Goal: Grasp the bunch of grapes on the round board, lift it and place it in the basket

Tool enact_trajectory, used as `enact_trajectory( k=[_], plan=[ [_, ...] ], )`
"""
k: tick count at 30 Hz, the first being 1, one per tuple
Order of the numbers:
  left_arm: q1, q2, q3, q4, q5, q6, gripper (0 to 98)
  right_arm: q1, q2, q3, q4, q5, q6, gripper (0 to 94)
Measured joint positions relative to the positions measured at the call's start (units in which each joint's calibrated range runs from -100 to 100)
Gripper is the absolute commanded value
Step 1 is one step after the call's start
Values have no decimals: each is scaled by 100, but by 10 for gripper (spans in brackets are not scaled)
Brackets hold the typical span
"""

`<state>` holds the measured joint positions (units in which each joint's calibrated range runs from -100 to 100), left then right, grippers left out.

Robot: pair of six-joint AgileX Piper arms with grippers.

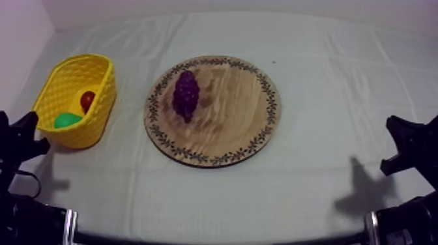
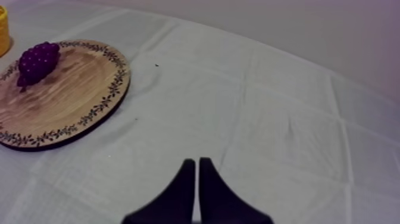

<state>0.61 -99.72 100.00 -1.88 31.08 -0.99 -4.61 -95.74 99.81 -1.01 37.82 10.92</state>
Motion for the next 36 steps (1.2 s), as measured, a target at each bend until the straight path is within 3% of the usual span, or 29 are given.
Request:
enact_trajectory(
  k=[8,16,25,36],
  plan=[
    [376,-28,0,-67,138,99,0,0,0,0,0,0,0,4],
    [360,-28,0,-67,138,99,0,0,0,0,0,0,0,4],
    [466,156,-94,-67,-180,-140,0,0,0,0,0,0,0,4],
    [670,1515,-1493,-67,113,13,0,0,0,0,0,0,0,4]
  ],
)
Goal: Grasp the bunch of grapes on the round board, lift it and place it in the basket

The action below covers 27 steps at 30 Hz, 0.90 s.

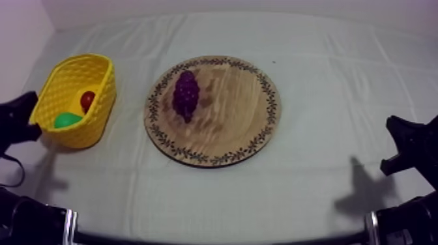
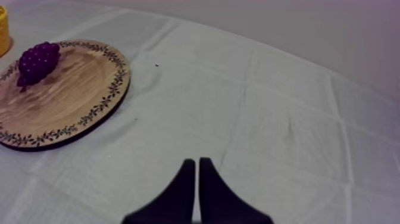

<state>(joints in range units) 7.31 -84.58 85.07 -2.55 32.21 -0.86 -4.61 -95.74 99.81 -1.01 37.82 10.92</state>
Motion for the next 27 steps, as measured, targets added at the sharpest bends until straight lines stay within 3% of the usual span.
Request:
enact_trajectory(
  k=[8,11,20,27],
  plan=[
    [280,1259,-1572,-63,513,229,0,0,0,0,0,0,0,4],
    [457,1713,-2058,-244,624,416,0,0,0,0,0,0,0,4],
    [1122,3154,-3230,-1083,885,1367,0,0,0,0,0,0,0,4],
    [1546,4231,-4180,-1316,1412,1961,0,0,0,0,0,0,0,4]
  ],
)
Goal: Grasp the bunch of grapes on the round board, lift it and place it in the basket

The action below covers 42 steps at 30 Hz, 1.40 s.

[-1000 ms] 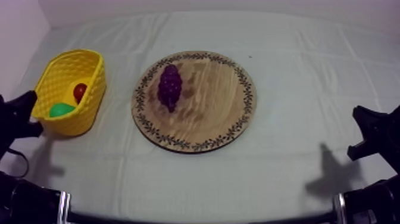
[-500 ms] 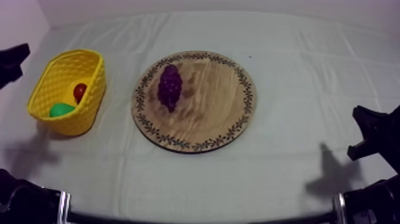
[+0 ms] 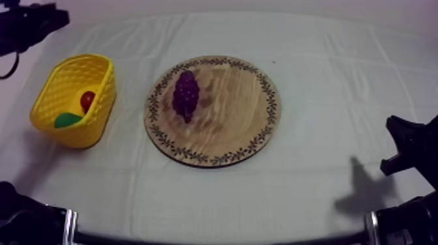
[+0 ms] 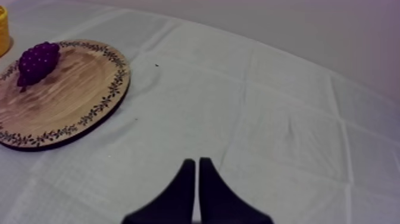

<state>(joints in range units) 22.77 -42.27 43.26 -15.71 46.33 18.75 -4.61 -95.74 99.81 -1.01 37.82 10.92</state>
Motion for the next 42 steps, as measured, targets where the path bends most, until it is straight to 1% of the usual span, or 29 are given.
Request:
enact_trajectory(
  k=[5,9,16,19,24,28,33,40,42],
  plan=[
    [276,783,-871,-61,481,275,0,0,0,0,0,0,0,4],
    [468,1501,-1550,-104,811,399,0,0,0,0,0,0,0,4],
    [771,2839,-2761,-288,1436,667,0,0,0,0,0,0,0,4],
    [832,3399,-3182,-308,1637,767,0,0,0,0,0,0,0,4],
    [894,4375,-3831,-308,2014,878,0,0,0,0,0,0,0,4],
    [941,5085,-4095,-294,2245,952,0,0,0,0,0,0,0,4],
    [969,5789,-4242,-223,2456,982,0,0,0,0,0,0,0,4],
    [960,6206,-4277,-131,2545,945,0,0,0,0,0,0,0,4],
    [960,6208,-4277,-117,2545,927,29,0,0,0,0,0,0,4]
  ],
)
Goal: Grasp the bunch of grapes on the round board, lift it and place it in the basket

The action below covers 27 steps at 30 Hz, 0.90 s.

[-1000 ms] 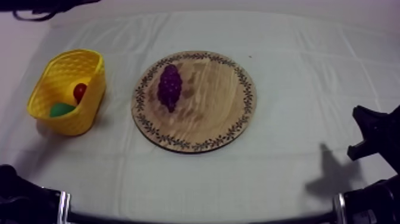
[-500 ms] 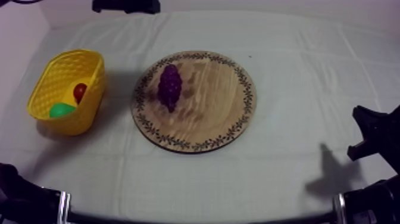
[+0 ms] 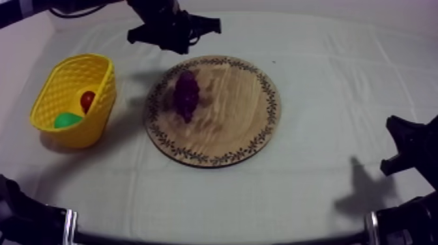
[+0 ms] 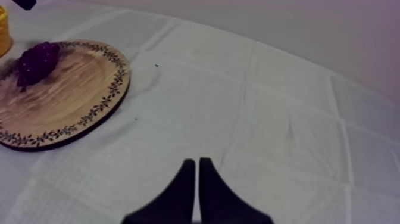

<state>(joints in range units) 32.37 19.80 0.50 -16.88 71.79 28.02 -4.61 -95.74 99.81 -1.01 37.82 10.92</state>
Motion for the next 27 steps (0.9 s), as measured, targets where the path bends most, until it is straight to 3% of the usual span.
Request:
enact_trajectory(
  k=[2,7,10,21,27],
  plan=[
    [-3,0,17,19,0,-32,122,0,0,0,0,0,0,4],
    [-19,-59,98,134,33,-183,500,0,0,0,0,0,0,4],
    [-49,-107,124,189,134,-230,651,0,0,0,0,0,0,4],
    [-196,-192,46,289,476,-220,908,0,0,0,0,0,0,4],
    [-249,-199,14,378,568,-159,955,0,0,0,0,0,0,4]
  ],
)
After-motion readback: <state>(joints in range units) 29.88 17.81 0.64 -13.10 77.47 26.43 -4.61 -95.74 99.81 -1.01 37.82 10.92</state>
